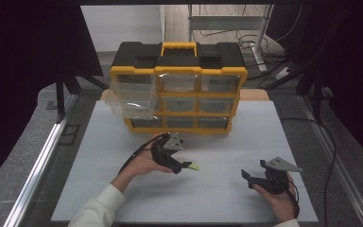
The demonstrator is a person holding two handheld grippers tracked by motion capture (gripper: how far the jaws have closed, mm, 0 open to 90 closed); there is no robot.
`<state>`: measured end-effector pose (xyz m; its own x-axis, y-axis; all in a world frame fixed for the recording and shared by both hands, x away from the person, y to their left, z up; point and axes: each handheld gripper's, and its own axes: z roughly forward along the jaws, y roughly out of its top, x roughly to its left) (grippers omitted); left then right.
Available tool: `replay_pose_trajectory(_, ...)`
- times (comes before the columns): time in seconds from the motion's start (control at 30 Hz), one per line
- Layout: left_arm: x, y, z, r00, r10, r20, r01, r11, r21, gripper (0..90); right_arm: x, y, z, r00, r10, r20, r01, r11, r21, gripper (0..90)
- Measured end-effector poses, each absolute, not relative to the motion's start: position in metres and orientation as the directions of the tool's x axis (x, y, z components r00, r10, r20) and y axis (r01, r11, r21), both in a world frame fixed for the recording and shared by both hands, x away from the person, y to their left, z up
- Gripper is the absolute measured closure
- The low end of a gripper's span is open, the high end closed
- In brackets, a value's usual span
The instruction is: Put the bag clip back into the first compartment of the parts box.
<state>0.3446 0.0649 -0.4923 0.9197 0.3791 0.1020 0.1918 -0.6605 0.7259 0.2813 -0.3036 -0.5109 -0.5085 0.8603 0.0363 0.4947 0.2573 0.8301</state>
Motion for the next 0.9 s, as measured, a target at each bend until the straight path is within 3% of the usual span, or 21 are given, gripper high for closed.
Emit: replay_pose_trajectory(0.9, 0.350, 0.036, -0.516, 0.946, 0.317, 0.065, 0.195, -0.719, 0.667, 20.4, 0.281, -0.305, -0.511, -0.505, 0.863, 0.031, 0.494, 0.259, 0.830, 13.7)
